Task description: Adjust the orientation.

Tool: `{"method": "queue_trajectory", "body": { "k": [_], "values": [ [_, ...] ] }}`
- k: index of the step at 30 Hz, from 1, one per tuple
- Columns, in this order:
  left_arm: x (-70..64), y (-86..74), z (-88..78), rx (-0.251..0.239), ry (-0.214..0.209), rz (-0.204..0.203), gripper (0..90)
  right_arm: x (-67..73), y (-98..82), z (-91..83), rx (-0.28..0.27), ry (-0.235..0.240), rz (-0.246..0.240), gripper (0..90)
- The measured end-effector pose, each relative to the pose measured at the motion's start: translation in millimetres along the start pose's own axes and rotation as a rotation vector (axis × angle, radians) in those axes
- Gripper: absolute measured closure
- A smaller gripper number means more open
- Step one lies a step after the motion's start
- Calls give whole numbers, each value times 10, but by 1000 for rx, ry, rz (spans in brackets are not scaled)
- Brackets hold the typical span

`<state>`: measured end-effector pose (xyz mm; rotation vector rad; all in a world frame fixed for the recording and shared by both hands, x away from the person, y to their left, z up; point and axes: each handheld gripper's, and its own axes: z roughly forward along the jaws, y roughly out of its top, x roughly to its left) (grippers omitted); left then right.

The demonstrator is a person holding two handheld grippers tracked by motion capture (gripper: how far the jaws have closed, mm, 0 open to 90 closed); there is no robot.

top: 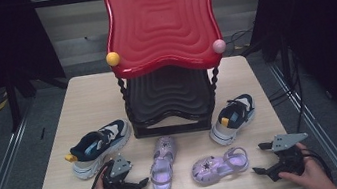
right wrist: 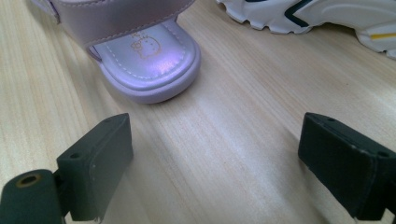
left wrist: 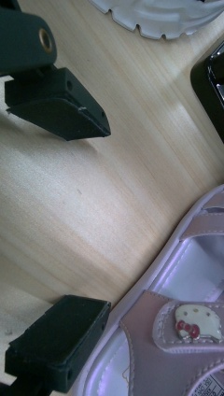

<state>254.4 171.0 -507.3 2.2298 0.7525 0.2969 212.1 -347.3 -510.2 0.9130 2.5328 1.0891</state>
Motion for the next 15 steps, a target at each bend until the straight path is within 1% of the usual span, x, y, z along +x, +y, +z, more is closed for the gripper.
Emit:
{"method": "queue_trajectory", "body": {
  "k": [14, 15],
  "values": [
    [-2, -1, -2, 1, 2, -3, 134, 0, 0, 0, -1, 0, 2, 96],
    [-3, -2, -6, 2, 8, -2, 134, 0, 0, 0, -1, 0, 2, 96]
  ]
}}
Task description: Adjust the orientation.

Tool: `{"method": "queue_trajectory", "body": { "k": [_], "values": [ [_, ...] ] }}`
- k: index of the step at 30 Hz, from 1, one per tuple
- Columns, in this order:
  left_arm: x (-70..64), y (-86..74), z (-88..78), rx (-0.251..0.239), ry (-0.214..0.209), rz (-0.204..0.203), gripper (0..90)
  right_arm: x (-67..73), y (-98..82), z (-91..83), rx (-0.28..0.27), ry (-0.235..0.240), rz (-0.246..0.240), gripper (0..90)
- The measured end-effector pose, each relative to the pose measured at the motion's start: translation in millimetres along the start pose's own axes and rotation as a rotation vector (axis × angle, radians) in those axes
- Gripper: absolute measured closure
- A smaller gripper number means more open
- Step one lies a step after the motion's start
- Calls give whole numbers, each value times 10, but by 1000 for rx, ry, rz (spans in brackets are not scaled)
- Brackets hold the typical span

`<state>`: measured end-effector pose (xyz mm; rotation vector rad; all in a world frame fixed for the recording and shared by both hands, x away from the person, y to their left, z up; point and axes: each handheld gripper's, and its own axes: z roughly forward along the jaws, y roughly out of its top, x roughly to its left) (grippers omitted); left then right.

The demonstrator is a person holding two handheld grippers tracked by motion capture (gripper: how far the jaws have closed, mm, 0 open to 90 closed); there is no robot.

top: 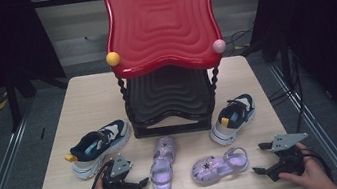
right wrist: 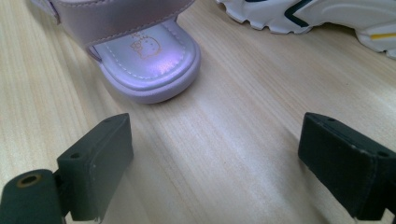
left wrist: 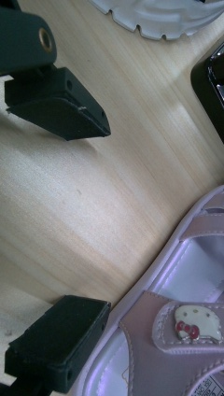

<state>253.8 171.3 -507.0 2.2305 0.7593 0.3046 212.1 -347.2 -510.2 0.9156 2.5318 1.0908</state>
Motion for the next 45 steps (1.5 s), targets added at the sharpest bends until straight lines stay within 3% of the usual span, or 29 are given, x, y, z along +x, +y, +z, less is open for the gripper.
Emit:
{"method": "queue_trajectory", "body": {
  "k": [5, 8, 10, 15, 21, 29, 36, 45],
  "values": [
    [2, -17, -26, -13, 5, -31, 164, 0, 0, 0, 0, 0, 1, 96],
    [16, -25, -58, -20, -9, -82, 201, 0, 0, 0, 0, 0, 0, 96],
    [14, -14, -93, -25, 6, -85, 219, 0, 0, 0, 0, 0, 0, 96],
    [-24, 52, -194, -114, -10, -134, 225, 0, 0, 0, 0, 0, 0, 96],
    [-67, 134, -251, -164, 11, -136, 230, 0, 0, 0, 0, 0, 0, 96],
    [-71, 247, -304, -181, 39, -135, 231, 0, 0, 0, 0, 0, 0, 96],
    [-109, 361, -270, -187, 30, -119, 235, 0, 0, 0, 0, 0, 0, 96],
    [-189, 434, -223, -223, 8, -130, 271, 2, 0, 0, 0, -1, 1, 96]
  ]
}}
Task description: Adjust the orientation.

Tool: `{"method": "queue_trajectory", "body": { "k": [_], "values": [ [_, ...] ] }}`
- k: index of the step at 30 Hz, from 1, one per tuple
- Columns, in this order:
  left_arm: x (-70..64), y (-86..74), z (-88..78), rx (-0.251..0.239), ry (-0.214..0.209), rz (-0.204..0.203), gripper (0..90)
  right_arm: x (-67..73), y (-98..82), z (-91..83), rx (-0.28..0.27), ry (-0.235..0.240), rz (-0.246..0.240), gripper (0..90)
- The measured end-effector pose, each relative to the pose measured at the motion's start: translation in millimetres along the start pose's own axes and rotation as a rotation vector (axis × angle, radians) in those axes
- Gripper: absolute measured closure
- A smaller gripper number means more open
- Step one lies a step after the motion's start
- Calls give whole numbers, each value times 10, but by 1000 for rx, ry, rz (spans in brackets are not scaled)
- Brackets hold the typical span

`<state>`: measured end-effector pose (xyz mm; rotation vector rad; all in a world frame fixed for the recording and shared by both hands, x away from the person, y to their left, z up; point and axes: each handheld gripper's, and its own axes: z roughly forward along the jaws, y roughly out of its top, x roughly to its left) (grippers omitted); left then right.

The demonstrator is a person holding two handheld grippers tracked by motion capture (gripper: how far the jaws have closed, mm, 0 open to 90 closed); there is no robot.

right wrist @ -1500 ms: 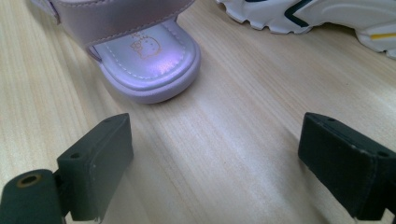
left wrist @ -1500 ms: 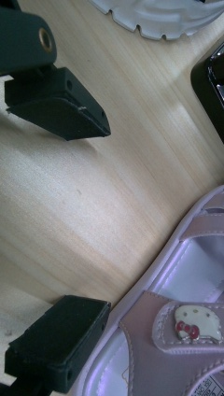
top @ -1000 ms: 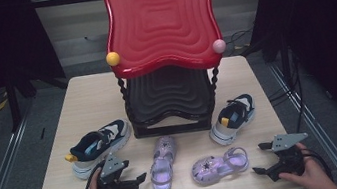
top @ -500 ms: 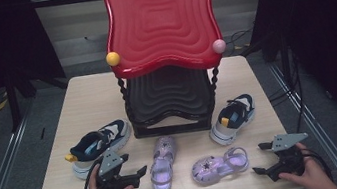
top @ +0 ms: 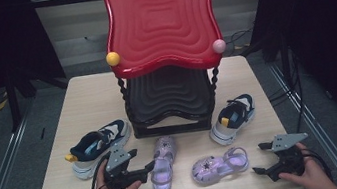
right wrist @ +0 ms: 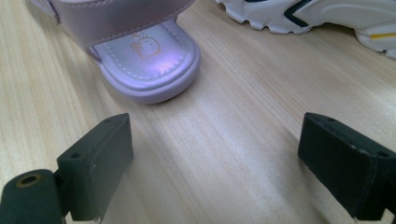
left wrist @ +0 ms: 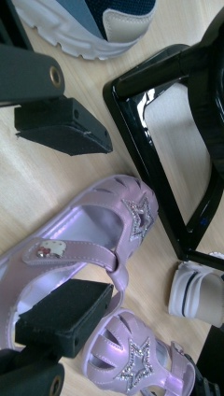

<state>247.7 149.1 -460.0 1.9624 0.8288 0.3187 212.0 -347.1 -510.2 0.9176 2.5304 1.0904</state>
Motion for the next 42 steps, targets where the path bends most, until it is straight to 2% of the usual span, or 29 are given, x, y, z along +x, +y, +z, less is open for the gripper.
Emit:
{"method": "queue_trajectory", "body": {
  "k": [9, 11, 13, 15, 18, 21, 25, 27, 32, 40, 42],
  "values": [
    [-36, -39, 75, 17, -12, 2, 290, 0, 0, 0, 0, 0, 0, 96],
    [-41, -39, 90, 20, -9, 13, 293, 0, 0, 0, 0, 0, 0, 96],
    [-46, -41, 110, 26, -7, 12, 301, -1, 0, 0, 0, 0, -1, 96],
    [-35, -45, 138, 20, -14, -6, 317, -1, 0, 0, 0, 0, 0, 96],
    [-35, -49, 175, 24, -22, -5, 342, 0, 0, 0, 0, 0, 0, 96],
    [-42, -54, 198, 35, -17, 17, 374, 0, 0, 0, 0, 0, 0, 96],
    [-22, -80, 208, 43, -1, 5, 397, 0, 0, 0, 0, 0, 0, 96],
    [-14, -86, 210, 32, -8, -12, 413, 0, 0, 0, 0, 0, 0, 96],
    [8, -88, 189, 33, 9, 3, 444, -1, 0, 0, 0, 0, -1, 96],
    [29, -86, 235, 12, 14, 20, 486, 0, 0, 0, 0, 0, 0, 96],
    [26, -77, 263, 26, 3, 34, 531, 0, 0, 0, 0, 0, 0, 96]
  ]
}}
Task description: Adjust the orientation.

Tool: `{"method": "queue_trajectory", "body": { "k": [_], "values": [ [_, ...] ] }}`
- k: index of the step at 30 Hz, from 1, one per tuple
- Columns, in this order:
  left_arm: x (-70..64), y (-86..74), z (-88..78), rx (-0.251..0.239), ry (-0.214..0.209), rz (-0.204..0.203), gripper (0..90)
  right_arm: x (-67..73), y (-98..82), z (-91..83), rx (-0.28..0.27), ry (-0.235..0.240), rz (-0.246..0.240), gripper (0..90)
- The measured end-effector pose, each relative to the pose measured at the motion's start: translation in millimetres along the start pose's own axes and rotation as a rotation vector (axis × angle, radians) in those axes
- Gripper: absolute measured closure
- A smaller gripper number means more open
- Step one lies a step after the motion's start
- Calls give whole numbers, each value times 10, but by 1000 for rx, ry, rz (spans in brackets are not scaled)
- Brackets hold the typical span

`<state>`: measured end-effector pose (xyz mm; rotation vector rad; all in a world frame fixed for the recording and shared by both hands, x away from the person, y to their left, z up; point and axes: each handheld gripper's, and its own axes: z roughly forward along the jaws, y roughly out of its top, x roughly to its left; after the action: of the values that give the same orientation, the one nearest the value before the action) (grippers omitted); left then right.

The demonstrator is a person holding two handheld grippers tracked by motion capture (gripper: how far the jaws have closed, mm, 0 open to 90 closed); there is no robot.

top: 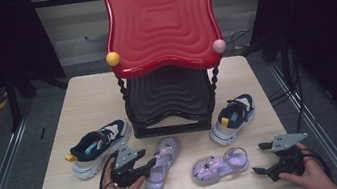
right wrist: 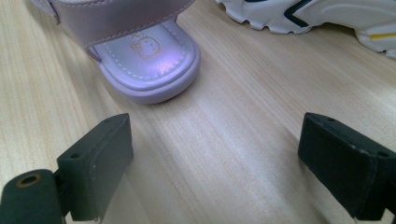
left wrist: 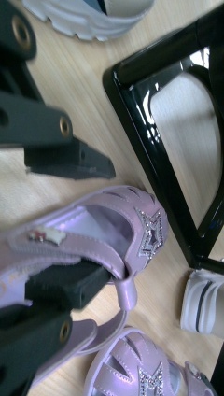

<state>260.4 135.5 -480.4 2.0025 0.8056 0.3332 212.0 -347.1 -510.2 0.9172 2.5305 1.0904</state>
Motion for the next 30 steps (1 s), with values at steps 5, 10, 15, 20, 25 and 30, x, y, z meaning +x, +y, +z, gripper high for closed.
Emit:
{"method": "queue_trajectory", "body": {
  "k": [5, 10, 15, 20, 25, 30],
  "values": [
    [-14, 6, 53, 4, -11, 1, 556, 0, 0, 0, 0, 0, 0, 96],
    [-22, -5, 77, -3, -48, -7, 649, 0, 0, 0, 0, 0, 0, 96],
    [7, -3, 61, -10, -55, 20, 808, 0, 0, 0, 0, 0, 0, 96],
    [-2, 13, 24, -43, -43, 64, 829, 0, 0, 0, 0, 0, 0, 96],
    [-20, 57, -25, -90, -43, 64, 832, 0, 0, 0, 0, 0, 0, 96],
    [-22, 82, -64, -102, -40, 60, 831, 0, 0, 0, 0, 0, 0, 96]
  ]
}}
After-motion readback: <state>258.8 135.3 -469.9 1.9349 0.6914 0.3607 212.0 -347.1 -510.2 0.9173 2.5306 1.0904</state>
